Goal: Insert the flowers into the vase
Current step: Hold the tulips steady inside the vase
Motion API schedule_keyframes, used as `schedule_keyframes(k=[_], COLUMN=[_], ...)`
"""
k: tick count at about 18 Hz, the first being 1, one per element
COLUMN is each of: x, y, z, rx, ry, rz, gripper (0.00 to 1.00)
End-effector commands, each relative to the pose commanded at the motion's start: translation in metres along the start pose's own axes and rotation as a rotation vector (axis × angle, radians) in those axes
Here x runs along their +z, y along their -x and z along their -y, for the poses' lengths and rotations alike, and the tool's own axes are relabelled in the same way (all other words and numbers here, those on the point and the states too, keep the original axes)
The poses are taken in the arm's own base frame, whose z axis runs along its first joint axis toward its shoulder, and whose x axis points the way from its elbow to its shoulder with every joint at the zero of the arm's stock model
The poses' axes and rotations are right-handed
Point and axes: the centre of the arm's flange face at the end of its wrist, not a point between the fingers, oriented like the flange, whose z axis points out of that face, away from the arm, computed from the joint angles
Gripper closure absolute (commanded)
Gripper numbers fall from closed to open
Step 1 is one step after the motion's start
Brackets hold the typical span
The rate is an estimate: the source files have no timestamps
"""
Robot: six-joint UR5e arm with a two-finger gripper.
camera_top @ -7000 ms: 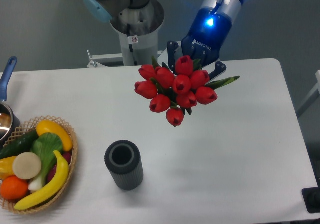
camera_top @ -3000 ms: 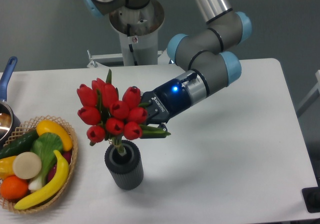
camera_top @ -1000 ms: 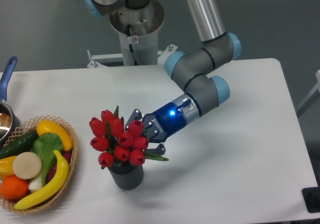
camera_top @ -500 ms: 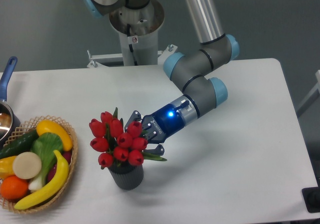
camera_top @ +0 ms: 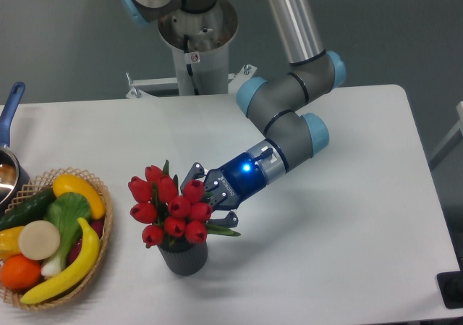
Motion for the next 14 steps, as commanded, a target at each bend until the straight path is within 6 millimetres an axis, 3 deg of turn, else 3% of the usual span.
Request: schedule_keyframes(k=[11,13,14], x=[0.0001,0.0001,0.0001], y=[0.0005,0.0005,0.0005], z=[-0.0043,-0.0043,-0.0043], rx=[-0.006,-0.003,0.005], ry=[0.002,0.002,0.002], rz=[0.0,0.0,0.0], gripper=[0.43,0.32,0.32])
